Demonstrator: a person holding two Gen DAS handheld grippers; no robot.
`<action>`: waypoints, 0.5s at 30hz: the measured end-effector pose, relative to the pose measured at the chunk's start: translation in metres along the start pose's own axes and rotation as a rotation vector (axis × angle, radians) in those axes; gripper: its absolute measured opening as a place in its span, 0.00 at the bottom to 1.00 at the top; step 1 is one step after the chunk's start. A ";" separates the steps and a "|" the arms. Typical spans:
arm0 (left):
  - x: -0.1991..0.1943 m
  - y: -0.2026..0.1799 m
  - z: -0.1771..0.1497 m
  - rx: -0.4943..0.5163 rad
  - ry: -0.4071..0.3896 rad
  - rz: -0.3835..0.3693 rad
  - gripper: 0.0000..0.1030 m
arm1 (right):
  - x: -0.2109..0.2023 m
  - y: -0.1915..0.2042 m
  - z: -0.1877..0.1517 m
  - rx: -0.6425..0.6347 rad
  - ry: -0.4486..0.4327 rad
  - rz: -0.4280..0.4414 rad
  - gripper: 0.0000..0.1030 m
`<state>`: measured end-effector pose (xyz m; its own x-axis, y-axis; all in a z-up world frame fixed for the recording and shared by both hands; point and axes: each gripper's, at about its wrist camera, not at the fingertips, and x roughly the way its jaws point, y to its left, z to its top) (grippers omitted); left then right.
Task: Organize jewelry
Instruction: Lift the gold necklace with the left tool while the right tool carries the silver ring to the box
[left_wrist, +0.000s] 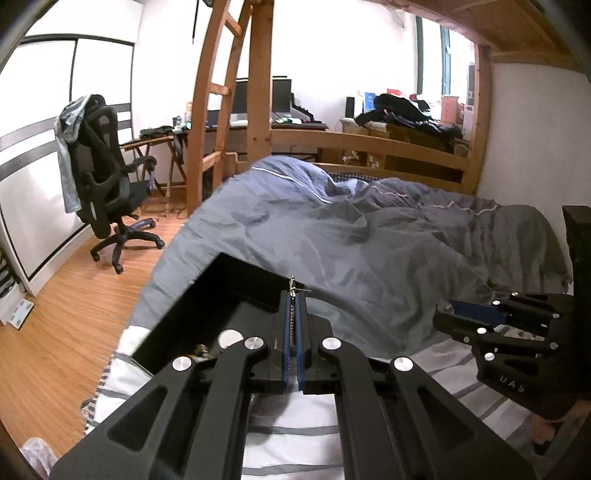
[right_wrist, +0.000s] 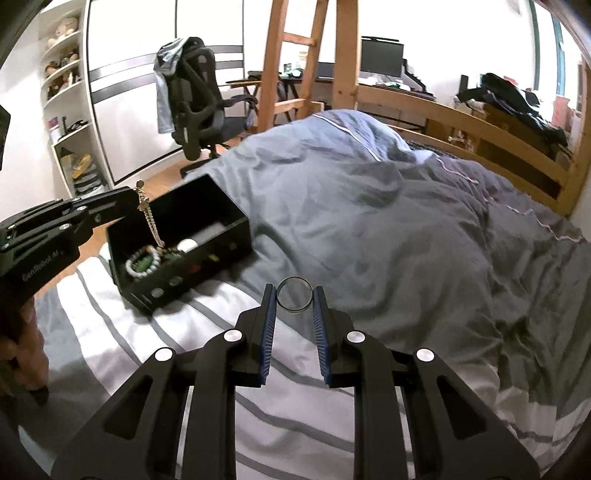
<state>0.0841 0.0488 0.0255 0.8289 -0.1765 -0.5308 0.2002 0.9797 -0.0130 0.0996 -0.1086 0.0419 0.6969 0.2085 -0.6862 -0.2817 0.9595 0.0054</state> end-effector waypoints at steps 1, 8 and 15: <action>-0.002 0.004 0.001 0.002 -0.009 0.008 0.02 | 0.001 0.005 0.004 -0.011 -0.003 0.003 0.20; -0.004 0.041 0.001 -0.063 -0.023 0.040 0.02 | 0.010 0.032 0.026 -0.059 -0.028 0.033 0.20; -0.006 0.066 0.001 -0.100 -0.034 0.074 0.02 | 0.028 0.062 0.046 -0.108 -0.030 0.065 0.20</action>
<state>0.0930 0.1148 0.0281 0.8568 -0.1047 -0.5048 0.0861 0.9945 -0.0602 0.1322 -0.0344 0.0562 0.6940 0.2771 -0.6645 -0.3953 0.9181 -0.0299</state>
